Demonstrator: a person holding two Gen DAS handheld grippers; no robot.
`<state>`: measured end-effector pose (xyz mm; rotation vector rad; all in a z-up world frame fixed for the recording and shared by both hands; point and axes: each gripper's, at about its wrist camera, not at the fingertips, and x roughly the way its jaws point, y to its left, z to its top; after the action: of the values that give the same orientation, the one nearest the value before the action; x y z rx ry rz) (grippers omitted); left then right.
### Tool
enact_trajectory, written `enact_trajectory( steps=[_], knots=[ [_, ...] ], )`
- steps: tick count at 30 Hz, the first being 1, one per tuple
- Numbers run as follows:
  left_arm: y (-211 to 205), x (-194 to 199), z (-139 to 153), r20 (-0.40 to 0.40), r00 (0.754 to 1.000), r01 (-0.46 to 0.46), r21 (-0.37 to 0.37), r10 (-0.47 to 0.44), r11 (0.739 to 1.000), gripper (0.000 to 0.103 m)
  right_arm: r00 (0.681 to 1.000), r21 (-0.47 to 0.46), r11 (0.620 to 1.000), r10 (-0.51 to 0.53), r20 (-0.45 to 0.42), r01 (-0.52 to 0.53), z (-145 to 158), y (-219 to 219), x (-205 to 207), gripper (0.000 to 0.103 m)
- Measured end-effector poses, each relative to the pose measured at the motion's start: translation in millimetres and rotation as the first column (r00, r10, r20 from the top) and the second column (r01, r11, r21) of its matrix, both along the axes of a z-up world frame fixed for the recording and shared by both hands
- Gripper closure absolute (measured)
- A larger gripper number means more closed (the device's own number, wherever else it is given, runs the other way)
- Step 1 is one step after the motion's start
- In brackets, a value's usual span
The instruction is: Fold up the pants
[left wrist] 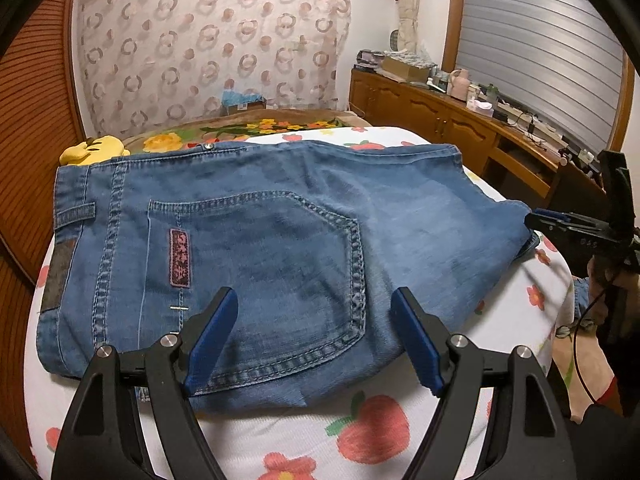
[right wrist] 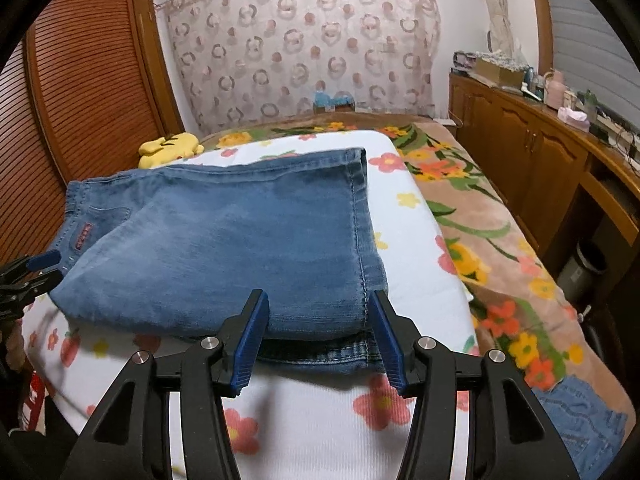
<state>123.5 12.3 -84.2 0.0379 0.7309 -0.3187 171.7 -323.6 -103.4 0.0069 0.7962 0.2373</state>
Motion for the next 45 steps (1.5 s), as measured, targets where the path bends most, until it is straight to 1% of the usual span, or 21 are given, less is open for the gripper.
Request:
enact_trajectory(
  steps=[9, 13, 17, 20, 23, 25, 33, 34, 35, 36, 37, 38, 39, 40, 45],
  knots=[
    [1.9, 2.0, -10.5, -0.020, 1.000, -0.023, -0.001, 0.023, 1.000, 0.023, 0.998, -0.011, 1.000, -0.028, -0.053, 0.028, -10.8, -4.2, 13.2, 0.049],
    [2.3, 6.1, -19.3, -0.058, 0.998, -0.021, -0.006, 0.020, 1.000, 0.023, 0.997, -0.013, 1.000, -0.025, -0.069, 0.024, -14.5, -3.6, 16.0, 0.049],
    [-4.7, 11.5, -32.9, -0.107, 0.994, -0.016, 0.044, 0.020, 0.999, 0.022, 0.997, -0.019, 1.000, -0.024, -0.069, 0.022, -16.3, -3.2, 17.3, 0.049],
    [-10.2, 10.5, -35.4, -0.101, 0.995, -0.012, 0.078, 0.020, 0.997, 0.020, 0.997, -0.019, 1.000, -0.020, -0.069, 0.019, -17.4, -4.5, 18.0, 0.049],
    [-14.6, 11.3, -37.8, -0.105, 0.994, -0.003, 0.091, 0.013, 0.996, 0.014, 0.997, -0.016, 1.000, -0.017, -0.070, 0.015, -17.7, -6.6, 17.4, 0.049],
    [-21.7, 9.7, -40.6, -0.094, 0.996, 0.007, 0.138, 0.006, 0.990, 0.013, 0.997, -0.017, 1.000, -0.015, -0.070, 0.014, -17.3, -5.9, 17.2, 0.049],
    [-17.6, 9.9, -38.9, -0.095, 0.995, 0.004, 0.137, 0.009, 0.991, 0.013, 0.998, -0.028, 1.000, -0.008, -0.063, 0.007, -18.3, -4.7, 15.8, 0.049],
    [-17.1, 9.5, -38.6, -0.093, 0.996, 0.004, 0.137, 0.009, 0.991, 0.013, 0.998, -0.027, 1.000, -0.006, -0.058, 0.004, -17.7, -4.7, 15.3, 0.056],
    [-16.9, 9.1, -38.4, -0.092, 0.996, 0.003, 0.137, 0.009, 0.991, 0.013, 0.999, -0.025, 1.000, -0.001, -0.054, 0.000, -16.7, -4.7, 15.1, 0.065],
    [-16.6, 9.1, -38.2, -0.091, 0.996, 0.003, 0.135, 0.009, 0.991, 0.013, 0.999, -0.024, 1.000, 0.005, -0.051, -0.006, -15.7, -4.1, 14.7, 0.068],
    [-16.6, 9.1, -37.9, -0.090, 0.996, 0.003, 0.134, 0.010, 0.991, 0.013, 0.999, -0.028, 1.000, 0.010, -0.046, -0.011, -14.4, -2.8, 14.2, 0.076],
    [-17.0, 9.5, -37.3, -0.089, 0.996, 0.003, 0.134, 0.009, 0.991, 0.013, 0.999, -0.034, 0.999, 0.014, -0.039, -0.015, -12.8, -1.1, 13.7, 0.079],
    [-16.5, 9.4, -36.6, -0.090, 0.996, 0.005, 0.131, 0.007, 0.991, 0.013, 0.999, -0.038, 0.999, 0.018, -0.030, -0.019, -11.0, 0.1, 13.0, 0.086],
    [-15.4, 9.1, -36.3, -0.093, 0.996, 0.008, 0.129, 0.004, 0.992, 0.013, 0.999, -0.038, 0.999, 0.025, -0.023, -0.025, -8.8, 1.4, 12.4, 0.089],
    [-4.7, 7.2, -29.8, -0.104, 0.995, 0.000, 0.091, 0.009, 0.996, 0.013, 0.998, -0.028, 0.998, 0.055, 0.015, -0.055, 3.6, 10.8, 12.1, 0.094]
  ],
)
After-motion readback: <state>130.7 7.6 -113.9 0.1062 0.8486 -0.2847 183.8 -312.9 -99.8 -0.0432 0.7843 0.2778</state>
